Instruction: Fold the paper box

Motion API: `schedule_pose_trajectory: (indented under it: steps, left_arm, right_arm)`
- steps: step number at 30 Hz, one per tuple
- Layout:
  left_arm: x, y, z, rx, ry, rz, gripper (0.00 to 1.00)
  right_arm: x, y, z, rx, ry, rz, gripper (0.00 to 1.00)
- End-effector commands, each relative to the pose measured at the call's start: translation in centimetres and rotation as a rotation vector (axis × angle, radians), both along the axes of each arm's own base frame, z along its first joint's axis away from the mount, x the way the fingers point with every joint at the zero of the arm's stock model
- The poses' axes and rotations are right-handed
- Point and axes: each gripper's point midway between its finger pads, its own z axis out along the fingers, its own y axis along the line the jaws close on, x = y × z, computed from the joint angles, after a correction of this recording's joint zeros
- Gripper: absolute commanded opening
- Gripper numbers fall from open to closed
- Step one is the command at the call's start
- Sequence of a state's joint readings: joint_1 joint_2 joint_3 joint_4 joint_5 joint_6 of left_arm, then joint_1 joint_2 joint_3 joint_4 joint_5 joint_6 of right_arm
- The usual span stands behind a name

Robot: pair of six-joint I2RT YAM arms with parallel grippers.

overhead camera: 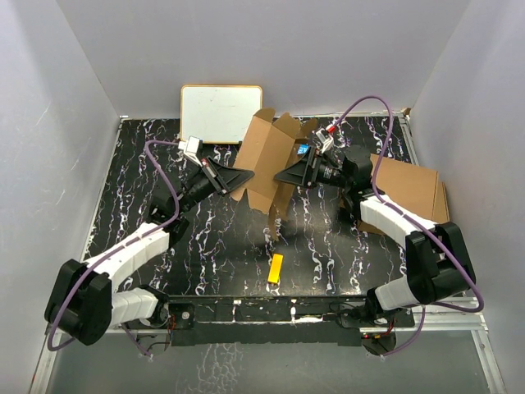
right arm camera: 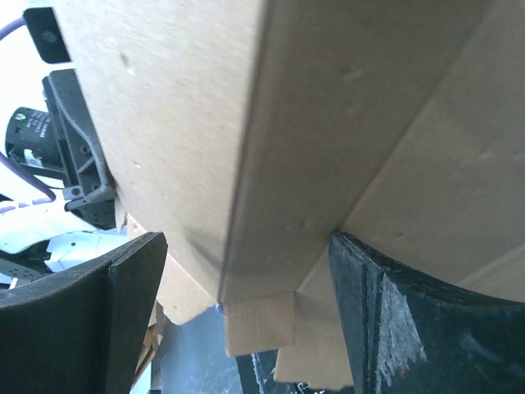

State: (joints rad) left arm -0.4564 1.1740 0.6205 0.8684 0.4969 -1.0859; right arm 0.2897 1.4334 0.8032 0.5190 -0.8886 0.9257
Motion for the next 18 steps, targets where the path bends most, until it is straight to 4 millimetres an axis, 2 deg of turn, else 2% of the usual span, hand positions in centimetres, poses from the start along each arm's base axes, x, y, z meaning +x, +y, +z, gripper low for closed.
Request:
schedule_pose_trajectory:
  steps: [1, 7, 18]
  left_arm:
    - [-0.2, -1.0, 2.1, -0.076, -0.051, -0.011, 0.00]
    - [-0.1, -1.9, 1.3, -0.055, -0.032, -0.023, 0.00]
    - [0.8, -2.0, -1.0, 0.046, -0.004, 0.013, 0.00]
  right_arm:
    - [-0.9, 0.0, 4.0, 0.073, -0.121, 0.013, 0.85]
    - [-1.8, 0.0, 5.2, 0.107, -0.162, 0.042, 0.77]
    - [-1.9, -0.3, 4.8, 0.092, -0.161, 0.021, 0.40]
